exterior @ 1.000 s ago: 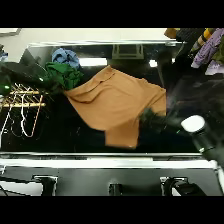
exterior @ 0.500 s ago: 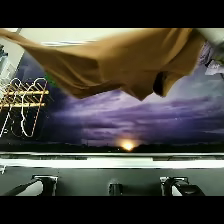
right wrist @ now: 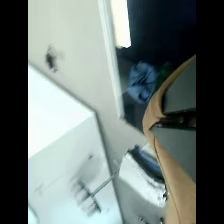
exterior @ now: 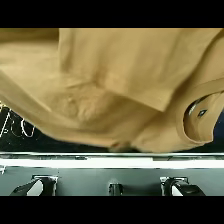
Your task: Fold the clothes and pants, and hang the long-sleeved shirts on hangers.
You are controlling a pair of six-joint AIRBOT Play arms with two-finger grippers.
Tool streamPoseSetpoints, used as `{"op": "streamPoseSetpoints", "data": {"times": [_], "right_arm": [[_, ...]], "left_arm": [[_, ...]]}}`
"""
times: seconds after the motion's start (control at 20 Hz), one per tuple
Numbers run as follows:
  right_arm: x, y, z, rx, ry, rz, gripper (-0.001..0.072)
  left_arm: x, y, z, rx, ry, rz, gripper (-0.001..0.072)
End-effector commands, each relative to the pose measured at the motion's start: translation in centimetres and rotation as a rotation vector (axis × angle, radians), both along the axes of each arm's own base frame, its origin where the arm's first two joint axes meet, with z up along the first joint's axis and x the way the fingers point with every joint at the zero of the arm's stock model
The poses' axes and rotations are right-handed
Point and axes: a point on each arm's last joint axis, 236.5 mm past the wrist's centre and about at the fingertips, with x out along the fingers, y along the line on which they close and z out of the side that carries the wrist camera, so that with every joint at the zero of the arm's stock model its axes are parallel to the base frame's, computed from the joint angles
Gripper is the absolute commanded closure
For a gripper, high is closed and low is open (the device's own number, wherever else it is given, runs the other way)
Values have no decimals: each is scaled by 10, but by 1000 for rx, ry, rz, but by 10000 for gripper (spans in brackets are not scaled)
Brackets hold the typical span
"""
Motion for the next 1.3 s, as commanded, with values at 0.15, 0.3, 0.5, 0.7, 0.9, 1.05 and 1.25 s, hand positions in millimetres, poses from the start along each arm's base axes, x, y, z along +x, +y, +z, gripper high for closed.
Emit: {"op": "streamPoseSetpoints", "data": {"times": [0.15,0.3,0.5,0.7,0.9,1.05,1.25], "right_arm": [[145,-18,-195,-100,536,-25,681],[210,-30,-311,-131,751,-41,682],[282,-40,-447,-88,916,-95,682],[315,-26,-524,68,988,-96,681],[323,-28,-552,94,1008,-117,662],[315,-36,-538,100,1023,-104,434],[270,-80,-493,-32,1027,7,286]], "left_arm": [[133,-18,-199,-101,470,-226,692],[204,-30,-329,-126,688,-251,692],[279,-49,-458,-163,777,-249,692],[301,-70,-534,-187,873,-271,692],[301,-67,-551,-233,904,-260,683],[295,-49,-537,-249,930,-260,368],[272,-1,-490,-253,938,-246,371]]}}
